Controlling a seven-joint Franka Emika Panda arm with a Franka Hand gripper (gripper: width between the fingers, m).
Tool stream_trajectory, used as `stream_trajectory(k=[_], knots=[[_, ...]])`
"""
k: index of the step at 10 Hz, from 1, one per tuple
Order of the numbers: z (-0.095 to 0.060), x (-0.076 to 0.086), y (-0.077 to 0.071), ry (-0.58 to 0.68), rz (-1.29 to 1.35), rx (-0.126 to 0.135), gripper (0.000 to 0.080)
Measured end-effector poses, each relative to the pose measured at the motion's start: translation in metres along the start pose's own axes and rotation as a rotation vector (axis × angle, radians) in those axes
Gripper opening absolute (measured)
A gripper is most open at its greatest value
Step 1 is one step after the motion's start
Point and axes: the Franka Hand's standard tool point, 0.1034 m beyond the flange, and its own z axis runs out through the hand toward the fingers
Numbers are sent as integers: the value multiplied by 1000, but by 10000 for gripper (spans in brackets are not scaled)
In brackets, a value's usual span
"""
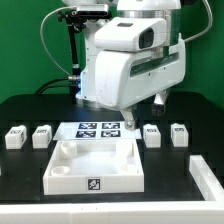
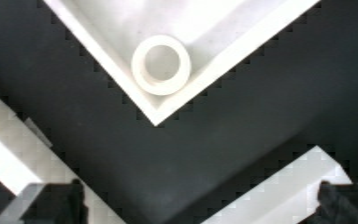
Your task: Assemble one leg
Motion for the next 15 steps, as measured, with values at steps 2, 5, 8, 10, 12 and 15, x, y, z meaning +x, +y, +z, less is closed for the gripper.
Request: stream_trajectory(k=[2,5,8,10,12,15], knots=[[0,0,0,0,0,1,650],[1,0,0,-1,0,1,650],[1,0,0,-1,0,1,650],[2,-2,-1,-3,0,2,650],[16,-41,-22,9,-98,-13,650],[58,-124,-49,16,-485,-17,650]])
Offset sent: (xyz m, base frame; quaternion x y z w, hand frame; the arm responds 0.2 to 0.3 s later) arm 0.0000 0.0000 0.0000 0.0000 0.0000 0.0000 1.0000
